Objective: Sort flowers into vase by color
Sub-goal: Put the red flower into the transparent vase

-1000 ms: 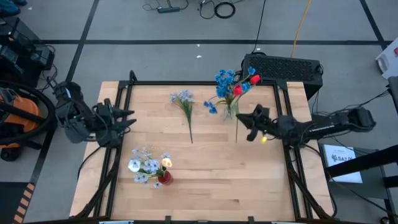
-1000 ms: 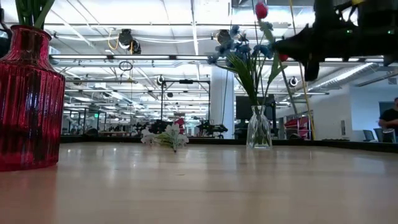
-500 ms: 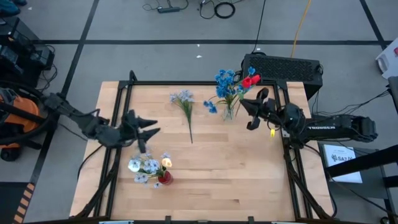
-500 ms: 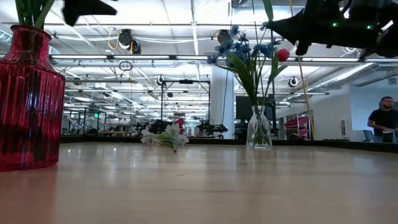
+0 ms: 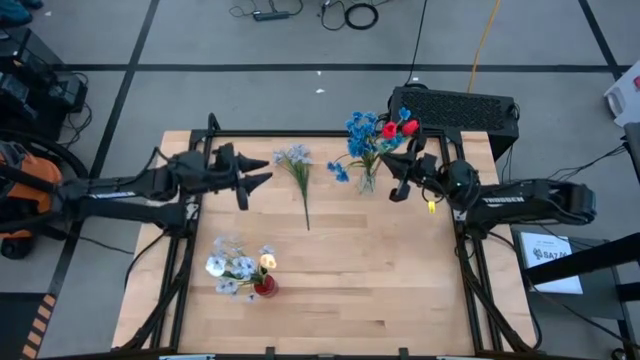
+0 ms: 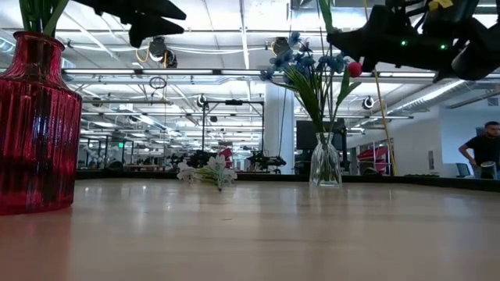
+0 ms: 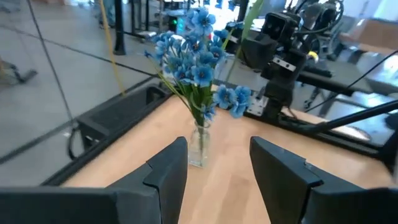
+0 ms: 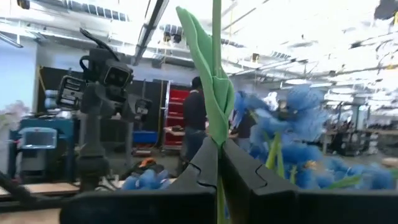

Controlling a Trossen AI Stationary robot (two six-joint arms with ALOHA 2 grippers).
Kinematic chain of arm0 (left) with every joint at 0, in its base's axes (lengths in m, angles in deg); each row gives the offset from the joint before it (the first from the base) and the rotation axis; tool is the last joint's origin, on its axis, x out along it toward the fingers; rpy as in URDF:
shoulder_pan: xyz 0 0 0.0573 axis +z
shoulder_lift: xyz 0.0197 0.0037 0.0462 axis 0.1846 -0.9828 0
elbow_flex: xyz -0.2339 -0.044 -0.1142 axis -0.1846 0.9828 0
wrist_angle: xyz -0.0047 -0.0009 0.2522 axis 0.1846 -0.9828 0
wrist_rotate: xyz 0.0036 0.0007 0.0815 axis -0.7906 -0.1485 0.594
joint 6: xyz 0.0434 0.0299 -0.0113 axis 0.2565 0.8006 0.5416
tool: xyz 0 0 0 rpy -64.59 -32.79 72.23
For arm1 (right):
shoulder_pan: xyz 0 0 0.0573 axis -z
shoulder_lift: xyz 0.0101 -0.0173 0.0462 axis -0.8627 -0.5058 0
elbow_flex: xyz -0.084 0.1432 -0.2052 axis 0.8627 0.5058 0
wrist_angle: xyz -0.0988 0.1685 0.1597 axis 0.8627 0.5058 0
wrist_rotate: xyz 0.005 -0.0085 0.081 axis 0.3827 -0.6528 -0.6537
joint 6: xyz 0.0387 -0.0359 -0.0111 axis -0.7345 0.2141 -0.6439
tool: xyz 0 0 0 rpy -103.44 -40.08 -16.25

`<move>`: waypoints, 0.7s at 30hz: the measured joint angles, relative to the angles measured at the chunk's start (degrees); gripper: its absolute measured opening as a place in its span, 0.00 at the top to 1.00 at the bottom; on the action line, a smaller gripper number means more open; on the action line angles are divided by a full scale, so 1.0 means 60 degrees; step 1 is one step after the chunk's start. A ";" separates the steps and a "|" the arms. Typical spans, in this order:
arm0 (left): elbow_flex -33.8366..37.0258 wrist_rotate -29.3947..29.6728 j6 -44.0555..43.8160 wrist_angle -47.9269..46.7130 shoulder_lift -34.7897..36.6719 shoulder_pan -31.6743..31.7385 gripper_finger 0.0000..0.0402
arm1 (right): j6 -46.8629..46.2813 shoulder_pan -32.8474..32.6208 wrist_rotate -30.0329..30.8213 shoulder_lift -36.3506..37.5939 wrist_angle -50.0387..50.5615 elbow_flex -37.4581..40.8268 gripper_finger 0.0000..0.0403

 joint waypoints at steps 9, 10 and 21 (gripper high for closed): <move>0.0000 -0.1507 -0.0695 0.0013 0.0000 0.1089 0.55 | 0.0017 0.0634 -0.0731 -0.0936 -0.0789 -0.0004 1.00; 0.0000 -0.1511 -0.0695 0.0012 0.0000 0.1114 0.55 | 0.0006 0.0664 -0.0728 -0.1058 -0.0814 -0.0004 1.00; -0.0004 -0.1527 -0.1168 0.0020 0.0000 0.1137 0.55 | -0.0354 0.1091 -0.0949 -0.2489 -0.2112 0.0261 1.00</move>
